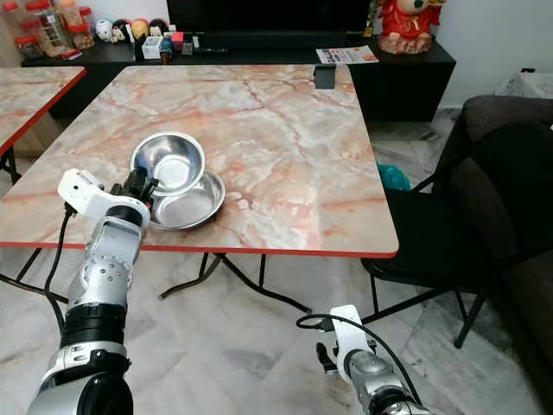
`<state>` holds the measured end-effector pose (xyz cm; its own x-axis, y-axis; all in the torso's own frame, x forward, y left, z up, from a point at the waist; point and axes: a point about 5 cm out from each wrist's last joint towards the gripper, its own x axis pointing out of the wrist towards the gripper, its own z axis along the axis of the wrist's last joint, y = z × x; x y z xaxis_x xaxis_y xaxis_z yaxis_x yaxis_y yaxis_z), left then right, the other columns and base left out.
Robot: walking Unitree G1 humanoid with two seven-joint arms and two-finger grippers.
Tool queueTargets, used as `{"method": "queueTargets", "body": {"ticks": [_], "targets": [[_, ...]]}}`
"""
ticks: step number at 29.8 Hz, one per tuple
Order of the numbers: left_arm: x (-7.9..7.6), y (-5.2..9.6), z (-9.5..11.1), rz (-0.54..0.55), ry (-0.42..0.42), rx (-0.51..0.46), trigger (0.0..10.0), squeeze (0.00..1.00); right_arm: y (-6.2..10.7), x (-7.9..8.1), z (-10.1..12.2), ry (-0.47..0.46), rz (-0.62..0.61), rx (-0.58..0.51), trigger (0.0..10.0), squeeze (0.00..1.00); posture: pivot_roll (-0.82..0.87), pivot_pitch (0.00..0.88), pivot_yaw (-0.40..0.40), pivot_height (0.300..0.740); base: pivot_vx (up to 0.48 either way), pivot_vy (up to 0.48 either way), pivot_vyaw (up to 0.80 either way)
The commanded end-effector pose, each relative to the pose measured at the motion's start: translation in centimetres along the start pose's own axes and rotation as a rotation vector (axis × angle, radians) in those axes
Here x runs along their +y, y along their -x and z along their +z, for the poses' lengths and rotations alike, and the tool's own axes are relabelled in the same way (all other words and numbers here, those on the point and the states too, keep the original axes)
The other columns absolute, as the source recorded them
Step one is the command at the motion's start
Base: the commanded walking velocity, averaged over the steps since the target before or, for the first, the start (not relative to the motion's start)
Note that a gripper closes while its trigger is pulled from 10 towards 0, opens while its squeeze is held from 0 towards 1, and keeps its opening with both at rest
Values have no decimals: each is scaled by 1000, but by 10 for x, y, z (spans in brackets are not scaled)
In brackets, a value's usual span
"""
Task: Setting the table
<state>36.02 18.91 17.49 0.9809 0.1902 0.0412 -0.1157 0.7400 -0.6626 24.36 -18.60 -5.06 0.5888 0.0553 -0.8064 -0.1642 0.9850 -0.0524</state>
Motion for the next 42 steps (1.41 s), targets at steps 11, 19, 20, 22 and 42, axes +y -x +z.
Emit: {"method": "queueTargets", "body": {"ticks": [11, 19, 20, 22, 42], "targets": [[5, -9, 4, 87, -22, 37, 10000, 0, 0, 1, 1, -10, -1, -5, 10000, 0, -58, 47, 43, 740, 76, 0, 0], [2, -11, 2, 78, 0, 59, 10000, 0, 0, 1, 1, -9, -1, -6, 10000, 0, -58, 44, 41, 740, 309, 0, 0], [1, -11, 2, 77, -1, 60, 10000, 0, 0, 1, 1, -9, -1, -7, 10000, 0, -58, 44, 41, 740, 319, 0, 0], [1, -11, 3, 76, 1, 63, 10000, 0, 0, 1, 1, -9, -1, -8, 10000, 0, -59, 43, 42, 740, 319, 0, 0], [-8, -12, 7, 30, -17, 63, 10000, 0, 0, 1, 1, -4, 3, 0, 10000, 0, -57, 46, 41, 740, 272, 0, 0]]}}
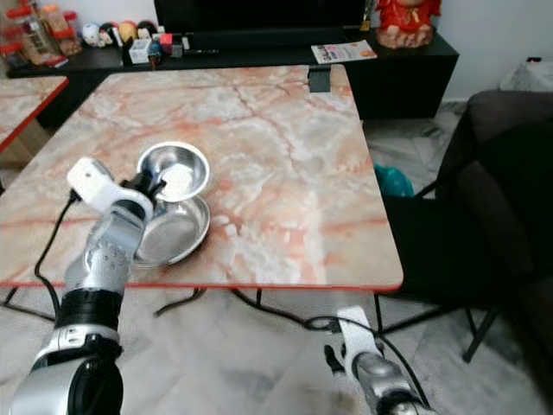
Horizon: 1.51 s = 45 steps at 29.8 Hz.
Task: Setting the table
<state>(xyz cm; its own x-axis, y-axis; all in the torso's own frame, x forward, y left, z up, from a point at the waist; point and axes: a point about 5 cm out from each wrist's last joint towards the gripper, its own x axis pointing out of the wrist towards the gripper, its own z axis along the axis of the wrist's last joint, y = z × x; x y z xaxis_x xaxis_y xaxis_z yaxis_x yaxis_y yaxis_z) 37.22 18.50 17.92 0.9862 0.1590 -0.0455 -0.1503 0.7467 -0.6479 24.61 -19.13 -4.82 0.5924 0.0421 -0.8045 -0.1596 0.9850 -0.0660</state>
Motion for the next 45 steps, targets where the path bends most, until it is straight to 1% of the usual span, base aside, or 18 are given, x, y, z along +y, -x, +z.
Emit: {"method": "queueTargets", "body": {"ticks": [1, 5, 8, 10, 13, 16, 20, 21, 22, 23, 25, 27, 28, 32, 33, 34, 37, 45], "targets": [[-1, 0, 9, -4, 4, -22, 10000, 0, -1, 7, -2, -8, 17, 2, 10000, 0, -59, 47, 42, 740, 0, 0, 0], [-2, 1, 10, -10, 11, -18, 10000, 0, -1, 6, -2, -7, 17, 3, 10000, 0, -59, 47, 42, 740, 0, 0, 0], [-3, 1, 10, -21, 43, 5, 10000, 0, -1, 6, -2, -7, 17, 3, 10000, 0, -59, 47, 42, 740, 0, 0, 0], [-4, 1, 10, -23, 44, 34, 10000, 0, -1, 6, -1, -8, 18, 2, 10000, 0, -55, 49, 42, 740, 0, 0, 0], [-3, 3, 9, 8, 74, 76, 10000, 0, -1, 7, -1, -7, 19, 2, 10000, 0, -54, 50, 42, 740, 0, 0, 0], [0, 5, 9, 57, 58, 129, 10000, 0, -1, 7, -1, -7, 18, 1, 10000, 0, -52, 52, 44, 740, 0, 0, 0], [-6, 7, 7, 42, 83, 219, 10000, 0, -1, 6, 0, -3, 20, 2, 10000, 0, -46, 54, 43, 740, 0, 0, 0], [-7, 7, 7, 41, 82, 223, 10000, 0, -1, 6, 0, -3, 20, 2, 10000, 0, -46, 54, 43, 740, 0, 0, 0], [-9, 7, 5, 41, 58, 244, 10000, 0, -1, 6, 0, -2, 20, 2, 10000, 0, -45, 56, 44, 740, 0, 0, 0], [-9, 7, 5, 41, 58, 244, 10000, 0, -1, 6, 0, -2, 20, 2, 10000, 0, -45, 56, 44, 740, 0, 0, 0], [-10, 7, 2, 39, 44, 277, 10000, 0, -1, 7, 0, -2, 21, 1, 10000, 0, -45, 60, 47, 740, 0, 0, 0], [-9, 6, -2, 49, 25, 304, 10000, 0, -1, 7, 1, -2, 21, 0, 10000, 0, -45, 62, 47, 740, 0, 0, 0], [-7, 6, -6, 59, 8, 333, 10000, 0, -1, 7, 1, -3, 21, -1, 10000, 0, -48, 70, 50, 740, 0, 0, 0], [-4, 7, -14, 78, -20, 380, 10000, 0, -1, 7, 1, -4, 22, 0, 10000, 0, -48, 70, 50, 740, 0, 0, 0], [-4, 7, -15, 78, -26, 384, 10000, 0, -1, 7, 1, -3, 22, 0, 10000, 0, -48, 80, 55, 740, 0, 0, 0], [-3, 7, -15, 86, -52, 388, 10000, 0, -1, 8, 0, -4, 23, 1, 10000, 0, -49, 84, 58, 740, 0, 0, 0], [0, 7, -14, 102, -77, 378, 10000, 0, -1, 8, 0, -7, 23, 2, 10000, 0, -51, 84, 61, 740, 0, 0, 0], [6, 8, -8, 143, -96, 358, 10000, 0, -1, 8, 0, -8, 23, 2, 10000, 0, -48, 82, 59, 740, 0, 0, 0]]}}
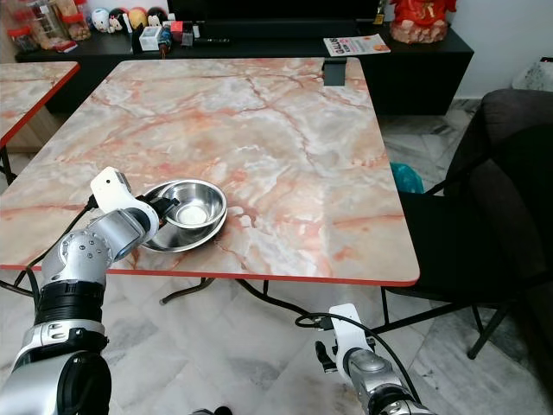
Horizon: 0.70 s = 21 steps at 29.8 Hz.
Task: Setting the table
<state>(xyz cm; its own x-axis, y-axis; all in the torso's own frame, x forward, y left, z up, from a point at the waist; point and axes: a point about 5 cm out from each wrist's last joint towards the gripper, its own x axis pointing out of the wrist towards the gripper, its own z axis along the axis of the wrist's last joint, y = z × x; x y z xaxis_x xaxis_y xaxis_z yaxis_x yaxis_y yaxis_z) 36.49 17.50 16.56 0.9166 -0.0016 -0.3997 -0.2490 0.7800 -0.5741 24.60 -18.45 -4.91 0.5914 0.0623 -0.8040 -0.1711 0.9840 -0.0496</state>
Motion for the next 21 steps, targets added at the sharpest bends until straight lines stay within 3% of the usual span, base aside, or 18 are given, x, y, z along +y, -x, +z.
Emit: {"method": "queueTargets", "body": {"ticks": [1, 21], "targets": [[5, 3, 8, 41, -20, -28, 10000, 0, 0, 1, 0, -7, 3, 4, 10000, 0, -47, 80, 58, 740, 0, 0, 0], [13, 11, 15, 74, -12, -53, 10000, 0, 0, 2, -1, -3, 4, 5, 10000, 0, -44, 63, 58, 740, 0, 0, 0]]}}
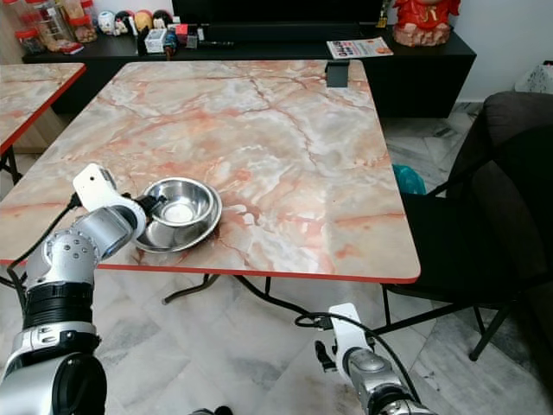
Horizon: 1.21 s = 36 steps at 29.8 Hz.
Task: Setting the table
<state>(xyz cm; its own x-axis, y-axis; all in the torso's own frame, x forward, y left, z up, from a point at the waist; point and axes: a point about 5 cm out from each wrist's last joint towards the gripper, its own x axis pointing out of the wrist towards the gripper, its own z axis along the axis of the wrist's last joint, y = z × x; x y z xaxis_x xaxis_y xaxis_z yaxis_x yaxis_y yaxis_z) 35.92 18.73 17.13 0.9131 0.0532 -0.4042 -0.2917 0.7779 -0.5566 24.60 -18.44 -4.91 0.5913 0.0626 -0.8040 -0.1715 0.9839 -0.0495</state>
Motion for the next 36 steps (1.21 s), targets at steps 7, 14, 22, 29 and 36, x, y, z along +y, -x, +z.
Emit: {"method": "queueTargets", "body": {"ticks": [7, 14, 22, 29, 36], "targets": [[6, 2, 4, 44, -17, -23, 10000, 0, 0, 1, 0, -6, 3, 3, 10000, 0, -49, 66, 59, 740, 0, 0, 0], [9, 2, 4, 55, -20, -20, 10000, 694, 0, 1, 0, -5, 3, 3, 10000, 0, -46, 71, 56, 740, 0, 0, 0], [10, 2, 3, 59, -17, -16, 10000, 961, 0, 0, 0, -4, 2, 3, 10000, 0, -43, 74, 53, 740, 0, 0, 0], [9, 2, 3, 48, -18, -17, 10000, 0, 0, 0, 1, -2, 2, 3, 10000, 0, -42, 73, 51, 740, 0, 0, 0], [8, 2, 2, 44, -18, -10, 10000, 0, 0, 0, 1, -3, 2, 2, 10000, 0, -42, 73, 52, 740, 0, 0, 0]]}}
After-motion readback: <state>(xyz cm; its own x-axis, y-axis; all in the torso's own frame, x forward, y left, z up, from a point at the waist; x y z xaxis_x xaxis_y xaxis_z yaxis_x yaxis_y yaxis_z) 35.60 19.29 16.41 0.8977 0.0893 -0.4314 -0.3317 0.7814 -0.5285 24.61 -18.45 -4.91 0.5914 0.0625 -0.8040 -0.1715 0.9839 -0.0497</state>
